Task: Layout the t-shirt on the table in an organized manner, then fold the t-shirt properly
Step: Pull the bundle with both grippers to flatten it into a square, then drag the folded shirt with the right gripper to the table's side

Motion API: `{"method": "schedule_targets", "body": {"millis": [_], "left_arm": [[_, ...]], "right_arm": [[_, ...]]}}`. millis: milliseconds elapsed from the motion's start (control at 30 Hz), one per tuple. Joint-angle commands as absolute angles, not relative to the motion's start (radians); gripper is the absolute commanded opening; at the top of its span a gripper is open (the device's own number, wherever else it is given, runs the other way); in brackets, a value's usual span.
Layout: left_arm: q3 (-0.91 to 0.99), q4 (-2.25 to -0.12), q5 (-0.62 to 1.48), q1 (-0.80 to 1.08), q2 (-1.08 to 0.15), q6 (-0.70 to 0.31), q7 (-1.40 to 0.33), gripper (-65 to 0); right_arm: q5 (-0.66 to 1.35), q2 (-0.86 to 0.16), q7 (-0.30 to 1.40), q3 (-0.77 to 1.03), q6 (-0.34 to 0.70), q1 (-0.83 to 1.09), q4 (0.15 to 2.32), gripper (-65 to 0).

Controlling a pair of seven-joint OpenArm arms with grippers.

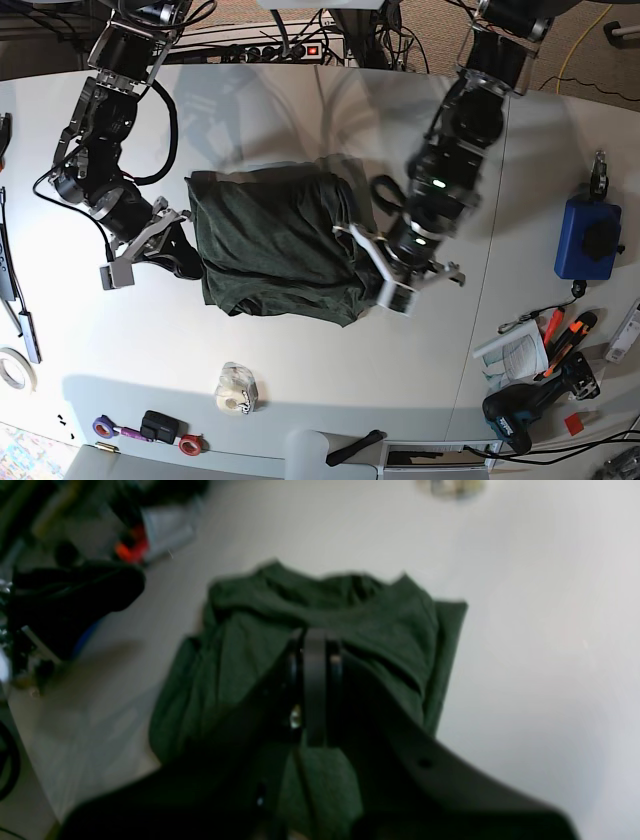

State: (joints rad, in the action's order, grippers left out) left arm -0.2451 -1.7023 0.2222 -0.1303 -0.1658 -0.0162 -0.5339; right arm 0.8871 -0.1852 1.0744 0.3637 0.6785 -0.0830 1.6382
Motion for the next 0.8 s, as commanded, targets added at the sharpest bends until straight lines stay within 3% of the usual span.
{"method": "schedule_targets", "body": {"millis": [0, 133, 300, 433, 767], "left_arm": [[-0.202, -1.721, 0.274, -0.146, -0.164, -0.073, -0.508, -65.0], [-0.059, -1.721, 0.457, -0.114, -0.164, -0.315, -0.505, -65.0], [0.06, -1.72, 0.542, -0.026, -0.164, -0.688, -0.4, -65.0], [0.119, -1.72, 0.569, 0.034, -0.164, -0.698, -0.34, -65.0], [0.182, -1.72, 0.569, 0.121, -0.22, -0.698, -0.343, -65.0]], "right_arm": [[0.907, -0.192, 1.033, 0.366, 0.698, -0.102, 1.657, -65.0], [0.87, -0.167, 0.971, 0.361, 0.698, -0.102, 1.657, -65.0], [0.723, -0.138, 0.84, 0.244, 0.698, -0.102, 1.657, -65.0], [0.521, -0.117, 0.707, 0.072, 0.67, -0.115, 1.657, -65.0], [0.116, -0.075, 0.632, -0.199, 0.331, -0.194, 1.619, -65.0]]}}
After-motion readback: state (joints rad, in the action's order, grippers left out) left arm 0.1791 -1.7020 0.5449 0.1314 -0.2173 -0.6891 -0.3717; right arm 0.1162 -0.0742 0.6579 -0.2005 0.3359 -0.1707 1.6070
